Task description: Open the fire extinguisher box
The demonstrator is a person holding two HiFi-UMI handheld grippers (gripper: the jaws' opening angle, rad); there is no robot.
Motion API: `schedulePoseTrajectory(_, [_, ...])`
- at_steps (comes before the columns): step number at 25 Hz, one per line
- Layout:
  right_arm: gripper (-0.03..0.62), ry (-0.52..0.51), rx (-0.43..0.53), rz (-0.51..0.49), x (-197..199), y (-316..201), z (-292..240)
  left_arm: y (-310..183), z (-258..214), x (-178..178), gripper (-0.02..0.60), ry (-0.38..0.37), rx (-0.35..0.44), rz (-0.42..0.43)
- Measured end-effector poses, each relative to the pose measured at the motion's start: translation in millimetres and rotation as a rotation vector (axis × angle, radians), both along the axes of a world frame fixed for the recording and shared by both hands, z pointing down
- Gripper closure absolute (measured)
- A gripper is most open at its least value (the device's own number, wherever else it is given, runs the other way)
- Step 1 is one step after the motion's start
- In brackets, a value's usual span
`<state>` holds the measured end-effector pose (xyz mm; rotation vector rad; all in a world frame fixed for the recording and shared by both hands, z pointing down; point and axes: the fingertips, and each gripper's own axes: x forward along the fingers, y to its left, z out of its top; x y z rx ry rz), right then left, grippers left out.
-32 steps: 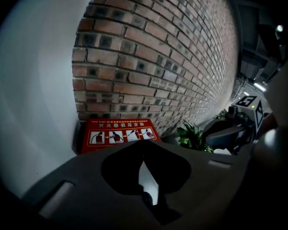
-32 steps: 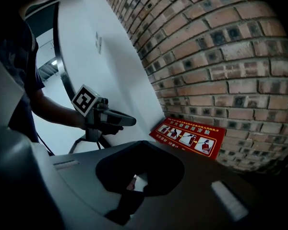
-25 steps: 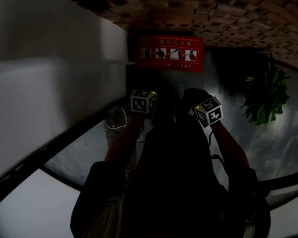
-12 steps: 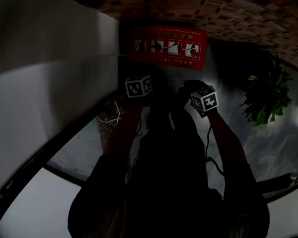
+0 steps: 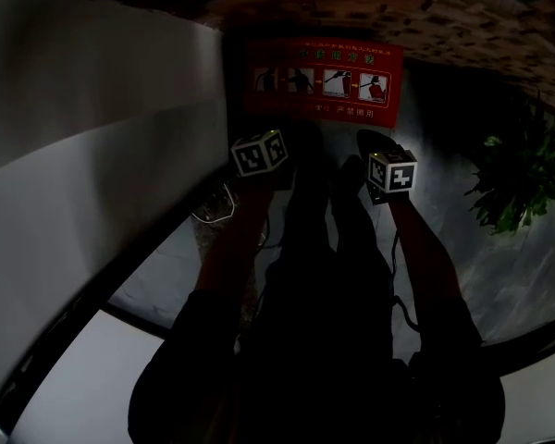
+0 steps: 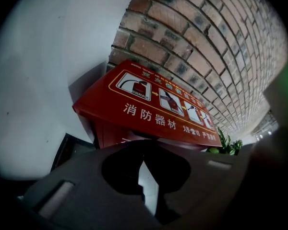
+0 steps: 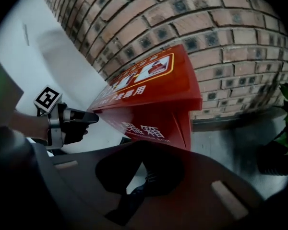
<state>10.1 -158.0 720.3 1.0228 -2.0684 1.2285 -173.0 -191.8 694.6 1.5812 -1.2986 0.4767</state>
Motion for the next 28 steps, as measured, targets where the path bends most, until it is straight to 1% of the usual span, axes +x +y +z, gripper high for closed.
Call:
schedulePoseTrajectory(2, [0.594, 0.001, 0.001, 0.002, 0, -2, 5, -1, 0, 2, 0.580, 0.009, 0.000, 0.001])
schedulePoseTrajectory(5, [0.594, 0.011, 0.021, -0.010, -1, -10, 9, -2, -5, 2, 0.580, 0.029, 0.001, -0.026])
schedulePoseTrajectory(11, [0.594, 0.007, 0.049, 0.059, 9, -29, 14, 0, -10, 7, 0.580, 0.045, 0.002, -0.015])
schedulePoseTrajectory(16, [0.595, 0.018, 0.072, 0.088, 11, -36, 15, 2, -14, 8, 0.580, 0.065, -0.006, -0.037])
schedulePoseTrajectory(22, [0.595, -0.022, 0.099, 0.109, 7, -41, 12, 3, -30, 6, 0.580, 0.119, 0.040, -0.060])
schedulePoseTrajectory(24, [0.595, -0.031, 0.107, 0.113, 7, -43, 11, 3, -32, 8, 0.580, 0.140, 0.041, -0.065])
schedulePoseTrajectory(28, [0.596, -0.036, 0.095, 0.136, 8, -43, 11, 3, -31, -1, 0.580, 0.134, 0.060, -0.071])
